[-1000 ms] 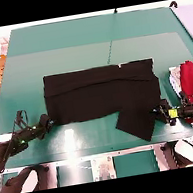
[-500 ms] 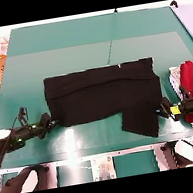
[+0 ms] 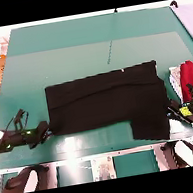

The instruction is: Fold the shirts.

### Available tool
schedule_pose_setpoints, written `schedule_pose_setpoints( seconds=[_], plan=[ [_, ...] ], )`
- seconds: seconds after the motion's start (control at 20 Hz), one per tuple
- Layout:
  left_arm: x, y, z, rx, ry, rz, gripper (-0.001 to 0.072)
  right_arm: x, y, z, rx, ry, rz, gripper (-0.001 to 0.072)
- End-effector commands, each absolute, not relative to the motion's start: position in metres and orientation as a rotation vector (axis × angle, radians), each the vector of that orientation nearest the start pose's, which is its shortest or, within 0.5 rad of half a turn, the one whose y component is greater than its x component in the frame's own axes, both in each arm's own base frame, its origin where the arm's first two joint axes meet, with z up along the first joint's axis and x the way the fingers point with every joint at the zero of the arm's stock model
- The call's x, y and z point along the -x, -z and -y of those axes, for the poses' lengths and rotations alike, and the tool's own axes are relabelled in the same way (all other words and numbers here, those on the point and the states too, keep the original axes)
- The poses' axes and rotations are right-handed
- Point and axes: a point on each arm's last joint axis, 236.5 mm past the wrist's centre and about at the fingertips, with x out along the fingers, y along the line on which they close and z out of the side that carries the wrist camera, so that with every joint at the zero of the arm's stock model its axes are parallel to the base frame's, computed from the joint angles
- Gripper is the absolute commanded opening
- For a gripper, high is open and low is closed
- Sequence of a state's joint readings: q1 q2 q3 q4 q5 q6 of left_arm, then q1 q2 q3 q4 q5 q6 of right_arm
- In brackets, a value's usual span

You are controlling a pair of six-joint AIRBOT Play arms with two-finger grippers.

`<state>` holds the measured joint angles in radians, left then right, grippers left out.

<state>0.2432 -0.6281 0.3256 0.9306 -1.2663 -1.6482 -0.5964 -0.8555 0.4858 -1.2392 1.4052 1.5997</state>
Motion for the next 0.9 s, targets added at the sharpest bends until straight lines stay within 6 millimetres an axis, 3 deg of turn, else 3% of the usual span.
schedule_pose_setpoints(
  seconds=[0.0, 0.1, 0.25, 0.45, 0.7, 0.85],
  plan=[
    [-0.146, 0.044, 0.057, 0.747, -0.125, -1.381, 0.0025, -0.152, 0.066, 0.020, -0.822, 0.306, -1.601, 0.0014],
    [-0.154, 0.038, 0.055, 0.753, -0.124, -1.325, 0.0025, -0.168, 0.055, 0.018, -0.851, 0.276, -1.551, 0.0014],
    [-0.177, 0.036, 0.067, 0.838, -0.081, -1.317, 0.0025, -0.207, 0.028, 0.018, -0.835, 0.207, -1.451, 0.0014],
    [-0.234, 0.019, 0.063, 0.872, -0.039, -1.316, 0.0025, -0.259, 0.022, 0.007, -0.765, 0.127, -1.419, 0.0014],
    [-0.314, -0.008, 0.049, 0.904, -0.032, -1.262, 0.0025, -0.345, 0.015, 0.003, -0.761, 0.048, -1.379, 0.0014],
    [-0.353, 0.006, 0.062, 0.887, -0.009, -1.275, 0.0026, -0.389, 0.017, 0.007, -0.740, 0.026, -1.373, 0.0014]
  ],
)
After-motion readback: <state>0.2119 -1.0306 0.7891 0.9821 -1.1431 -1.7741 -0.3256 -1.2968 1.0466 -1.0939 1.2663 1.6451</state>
